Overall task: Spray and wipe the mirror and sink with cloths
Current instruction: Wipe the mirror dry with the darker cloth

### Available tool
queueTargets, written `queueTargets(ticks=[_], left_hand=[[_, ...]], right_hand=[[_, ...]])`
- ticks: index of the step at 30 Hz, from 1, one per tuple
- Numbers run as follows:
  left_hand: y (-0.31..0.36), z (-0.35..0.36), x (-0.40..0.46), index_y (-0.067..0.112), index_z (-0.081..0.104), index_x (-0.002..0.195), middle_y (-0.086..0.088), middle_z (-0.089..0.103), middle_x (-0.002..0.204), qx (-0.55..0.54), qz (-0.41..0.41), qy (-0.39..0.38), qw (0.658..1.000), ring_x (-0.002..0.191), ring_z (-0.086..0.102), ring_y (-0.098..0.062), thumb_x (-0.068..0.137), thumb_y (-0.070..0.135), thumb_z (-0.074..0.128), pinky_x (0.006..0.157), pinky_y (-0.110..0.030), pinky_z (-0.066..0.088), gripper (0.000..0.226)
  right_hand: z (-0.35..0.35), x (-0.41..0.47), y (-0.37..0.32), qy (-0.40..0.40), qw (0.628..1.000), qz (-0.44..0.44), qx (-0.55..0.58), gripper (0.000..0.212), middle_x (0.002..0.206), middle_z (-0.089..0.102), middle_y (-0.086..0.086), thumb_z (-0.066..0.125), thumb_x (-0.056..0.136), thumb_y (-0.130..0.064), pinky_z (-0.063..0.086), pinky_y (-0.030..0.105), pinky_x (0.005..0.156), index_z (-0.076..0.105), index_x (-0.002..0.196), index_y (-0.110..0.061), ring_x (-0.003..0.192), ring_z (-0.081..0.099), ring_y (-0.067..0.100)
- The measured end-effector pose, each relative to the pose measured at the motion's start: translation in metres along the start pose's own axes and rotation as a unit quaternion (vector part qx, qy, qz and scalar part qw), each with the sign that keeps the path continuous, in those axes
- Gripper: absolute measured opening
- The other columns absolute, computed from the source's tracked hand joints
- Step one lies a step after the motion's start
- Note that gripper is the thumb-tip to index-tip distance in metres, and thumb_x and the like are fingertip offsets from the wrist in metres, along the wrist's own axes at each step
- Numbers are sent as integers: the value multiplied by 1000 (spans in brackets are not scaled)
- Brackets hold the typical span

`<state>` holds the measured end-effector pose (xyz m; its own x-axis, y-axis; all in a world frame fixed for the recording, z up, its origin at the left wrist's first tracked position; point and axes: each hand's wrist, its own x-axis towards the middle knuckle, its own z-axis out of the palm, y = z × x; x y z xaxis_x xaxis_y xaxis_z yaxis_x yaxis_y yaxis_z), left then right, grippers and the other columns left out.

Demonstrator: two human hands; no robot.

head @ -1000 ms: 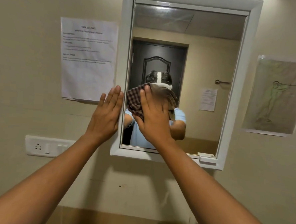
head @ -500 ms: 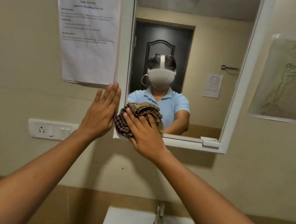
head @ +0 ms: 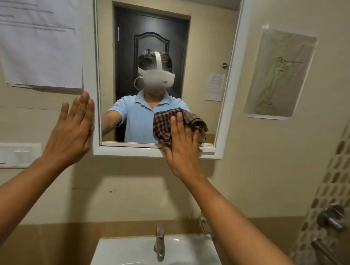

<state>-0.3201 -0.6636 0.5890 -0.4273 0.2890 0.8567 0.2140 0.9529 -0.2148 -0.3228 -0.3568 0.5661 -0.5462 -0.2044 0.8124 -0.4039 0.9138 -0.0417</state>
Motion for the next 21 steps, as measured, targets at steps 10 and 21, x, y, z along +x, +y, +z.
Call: queueTargets(ticks=[10,21], left_hand=[[1,0,1,2,0,154,-17,-4,163,-18,14,15,1000,151,-1,-31,97,23,21,122,-47,-1,64],[-1,3,2,1,-1,154,-20,-3,162,-31,23,20,999,151,-1,-32,98,22,23,121,-51,1,65]], right_hand=[[-11,9,-2,107,959,251,73,83,163,-9,7,40,97,-52,1,53,120,-5,154,-12,150,-10,24],[-36,47,-38,218,815,461,277,77,163,-9,9,51,96,-36,1,41,119,9,154,-8,150,-5,25]])
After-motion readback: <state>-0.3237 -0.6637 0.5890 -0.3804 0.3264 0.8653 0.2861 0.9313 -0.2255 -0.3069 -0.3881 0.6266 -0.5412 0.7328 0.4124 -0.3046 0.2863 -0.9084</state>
